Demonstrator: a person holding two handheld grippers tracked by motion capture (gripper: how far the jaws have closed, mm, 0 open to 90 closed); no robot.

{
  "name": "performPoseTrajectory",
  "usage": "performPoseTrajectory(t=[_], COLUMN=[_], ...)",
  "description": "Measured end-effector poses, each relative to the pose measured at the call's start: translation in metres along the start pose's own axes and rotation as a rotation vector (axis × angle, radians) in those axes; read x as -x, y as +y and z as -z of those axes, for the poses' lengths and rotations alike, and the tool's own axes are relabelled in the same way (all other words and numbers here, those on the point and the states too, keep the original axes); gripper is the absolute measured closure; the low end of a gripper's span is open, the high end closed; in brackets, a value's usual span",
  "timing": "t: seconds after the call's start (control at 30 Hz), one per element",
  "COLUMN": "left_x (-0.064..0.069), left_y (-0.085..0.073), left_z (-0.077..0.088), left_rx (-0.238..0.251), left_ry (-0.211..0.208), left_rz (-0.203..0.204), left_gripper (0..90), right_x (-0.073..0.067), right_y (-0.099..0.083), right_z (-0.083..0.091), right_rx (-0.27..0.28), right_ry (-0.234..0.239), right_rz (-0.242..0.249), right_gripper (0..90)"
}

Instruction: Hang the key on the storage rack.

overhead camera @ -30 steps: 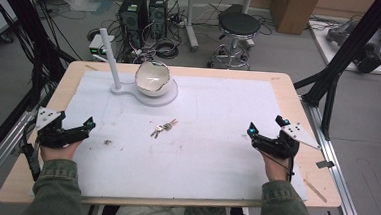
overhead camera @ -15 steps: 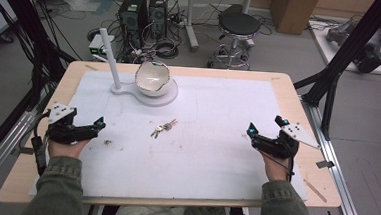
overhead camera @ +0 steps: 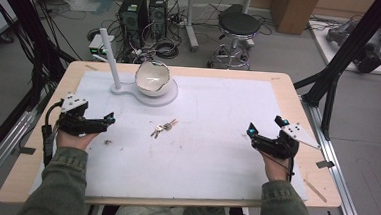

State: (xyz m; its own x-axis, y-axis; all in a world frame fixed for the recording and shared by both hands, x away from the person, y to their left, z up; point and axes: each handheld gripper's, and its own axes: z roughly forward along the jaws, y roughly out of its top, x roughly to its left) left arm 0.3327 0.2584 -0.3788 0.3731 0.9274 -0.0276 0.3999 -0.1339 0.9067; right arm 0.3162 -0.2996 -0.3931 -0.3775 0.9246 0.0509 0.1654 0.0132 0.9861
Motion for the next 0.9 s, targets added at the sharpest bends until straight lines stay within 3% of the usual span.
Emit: performPoseTrajectory(t=[0.07,0.2,0.4,0.77,0.9], left_x=[0.004,0.011,0.027,0.043,0.051], left_y=[0.005,0.014,0.027,0.036,0.041], left_z=[-0.004,-0.012,-0.028,-0.049,-0.060], left_rx=[-0.014,-0.032,-0.073,-0.124,-0.151], left_ry=[-0.009,-0.049,-0.083,-0.113,-0.141], left_rz=[-0.016,0.002,-0.050,-0.078,-0.102], left_gripper=[1.8,1.8,1.8,1.8,1.8], right_x=[0.000,0.000,0.001,0.002,0.002], right_y=[0.000,0.000,0.000,0.000,0.000], right_z=[0.000,0.000,-0.001,0.001,0.001], right_rx=[-0.001,-0.006,-0.007,-0.004,-0.004], right_ry=[0.002,0.007,0.014,0.013,0.011], right_rz=[-0.006,-0.008,-0.008,-0.010,-0.013], right_gripper=[0.5,0.5,0.5,0.5,0.5])
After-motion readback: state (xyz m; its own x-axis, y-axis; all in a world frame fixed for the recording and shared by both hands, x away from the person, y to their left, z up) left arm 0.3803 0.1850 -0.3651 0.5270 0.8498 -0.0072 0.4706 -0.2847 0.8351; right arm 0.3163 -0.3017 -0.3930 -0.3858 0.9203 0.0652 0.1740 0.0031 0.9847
